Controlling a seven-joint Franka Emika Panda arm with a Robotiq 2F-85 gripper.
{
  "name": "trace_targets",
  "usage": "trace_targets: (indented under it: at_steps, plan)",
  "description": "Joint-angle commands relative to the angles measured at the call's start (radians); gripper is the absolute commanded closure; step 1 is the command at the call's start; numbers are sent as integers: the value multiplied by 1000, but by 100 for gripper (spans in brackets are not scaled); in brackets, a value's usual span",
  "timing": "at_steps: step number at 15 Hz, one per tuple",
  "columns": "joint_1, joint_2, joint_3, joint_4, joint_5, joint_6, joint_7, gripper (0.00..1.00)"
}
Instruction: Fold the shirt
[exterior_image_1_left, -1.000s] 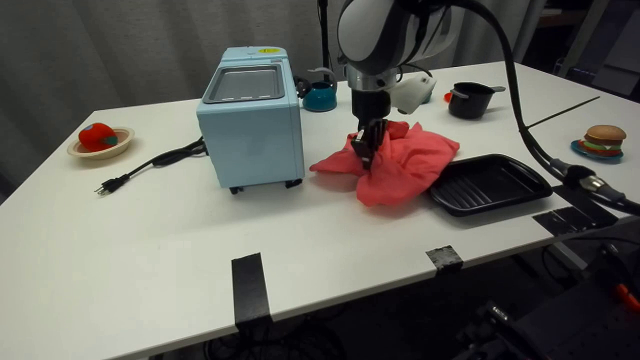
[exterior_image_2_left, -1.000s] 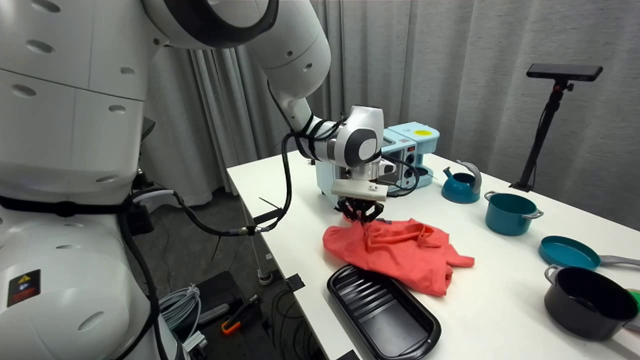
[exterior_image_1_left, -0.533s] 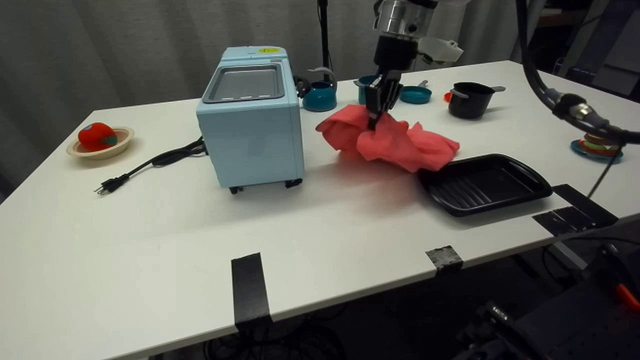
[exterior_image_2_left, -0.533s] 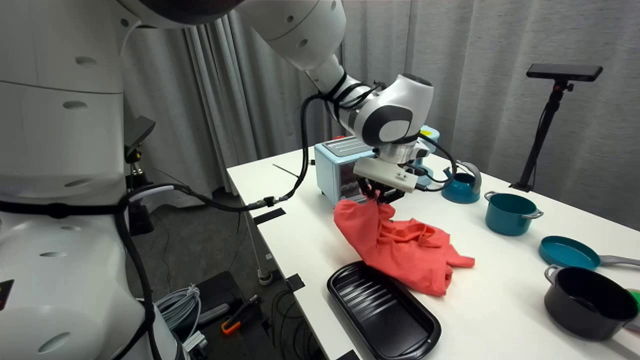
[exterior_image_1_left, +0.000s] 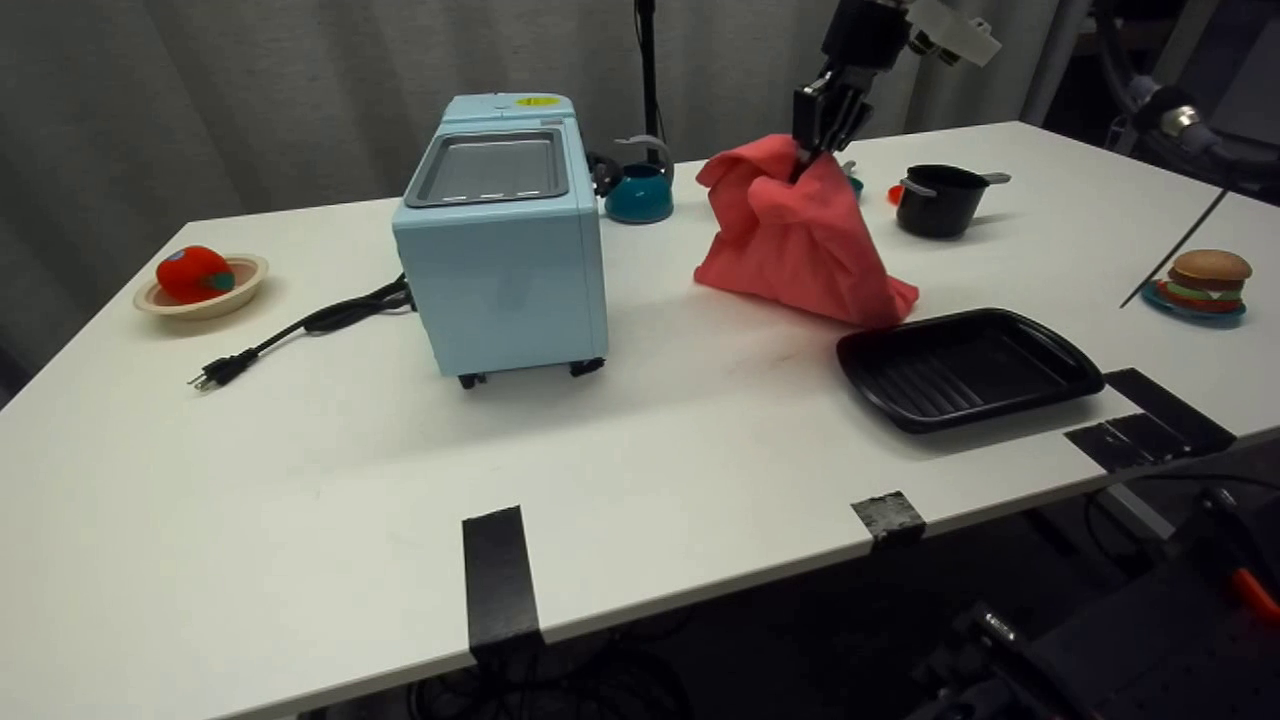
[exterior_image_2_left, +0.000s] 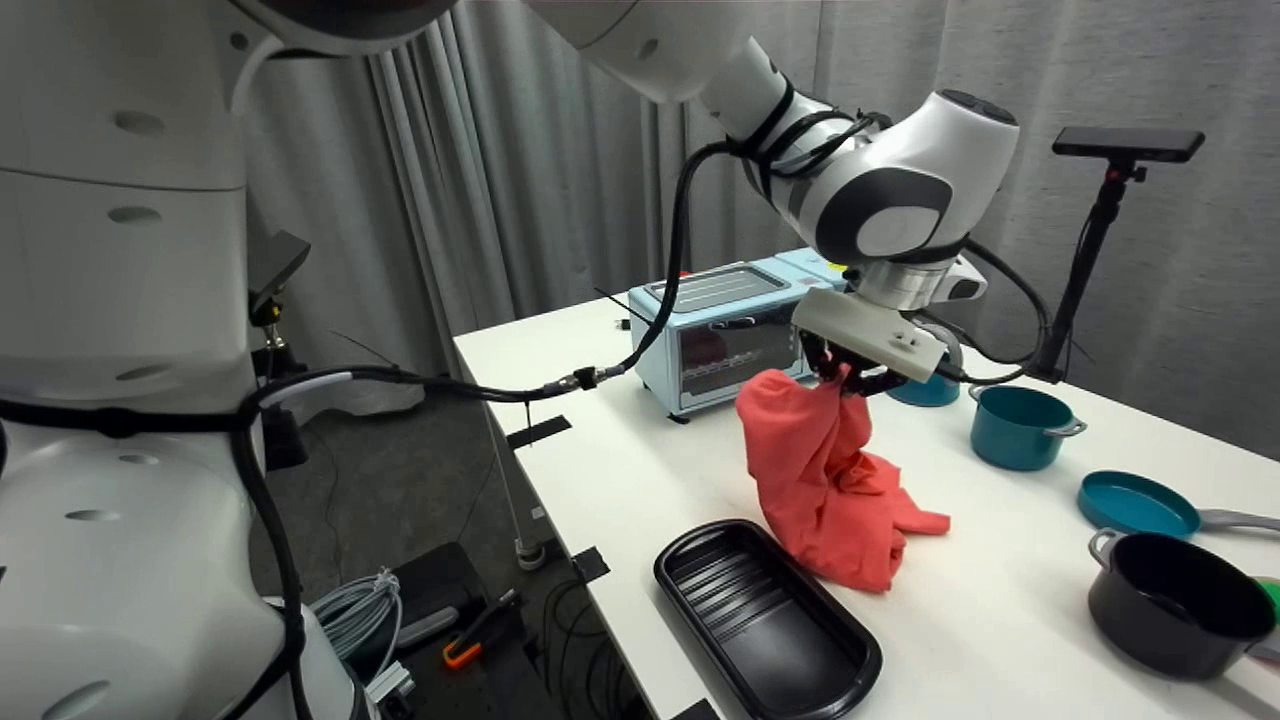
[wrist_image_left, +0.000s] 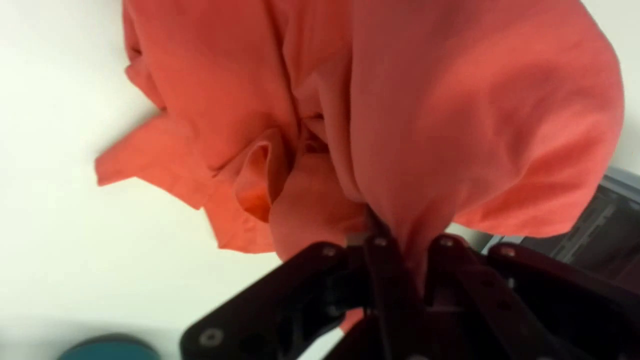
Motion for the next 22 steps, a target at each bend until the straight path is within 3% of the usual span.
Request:
trace_targets:
  at_steps: [1, 9, 15, 22]
  plan:
    - [31, 57, -49, 52, -96, 38, 106, 62]
    - [71, 82, -117, 30, -341, 149, 402, 3]
    - [76, -16, -104, -33, -381, 133, 422, 0]
    - [85, -276, -96, -219, -361, 101, 392, 0]
